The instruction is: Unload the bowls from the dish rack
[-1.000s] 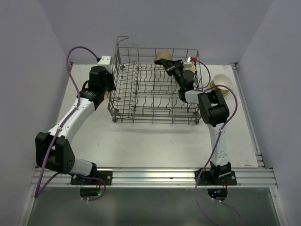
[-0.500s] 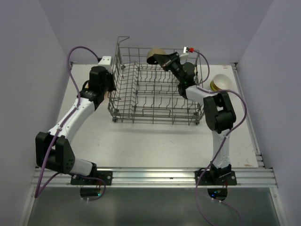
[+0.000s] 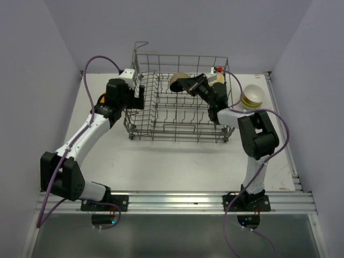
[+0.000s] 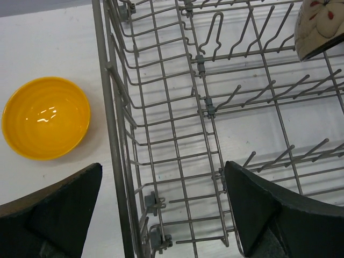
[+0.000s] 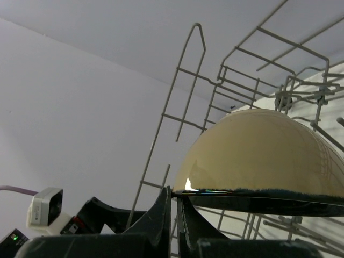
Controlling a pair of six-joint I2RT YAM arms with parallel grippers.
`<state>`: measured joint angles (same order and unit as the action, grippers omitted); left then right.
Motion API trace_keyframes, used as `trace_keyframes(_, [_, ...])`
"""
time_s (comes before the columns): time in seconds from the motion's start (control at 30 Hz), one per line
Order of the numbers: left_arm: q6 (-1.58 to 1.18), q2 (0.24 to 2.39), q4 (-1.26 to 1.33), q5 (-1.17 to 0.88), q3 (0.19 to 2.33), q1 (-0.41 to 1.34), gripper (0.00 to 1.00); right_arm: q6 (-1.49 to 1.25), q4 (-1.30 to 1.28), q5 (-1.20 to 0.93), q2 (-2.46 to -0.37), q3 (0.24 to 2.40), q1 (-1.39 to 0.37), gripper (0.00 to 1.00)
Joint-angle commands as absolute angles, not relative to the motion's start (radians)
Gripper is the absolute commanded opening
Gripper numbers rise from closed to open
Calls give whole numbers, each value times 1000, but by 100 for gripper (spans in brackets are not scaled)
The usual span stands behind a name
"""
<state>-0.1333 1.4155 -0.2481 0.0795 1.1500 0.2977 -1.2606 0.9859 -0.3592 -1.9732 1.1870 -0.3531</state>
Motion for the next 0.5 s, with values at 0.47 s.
trace_keyframes(0.47, [-5,1236,-242,5,1275,340,100,-1344,996,-376,-1796,1210,-354,0])
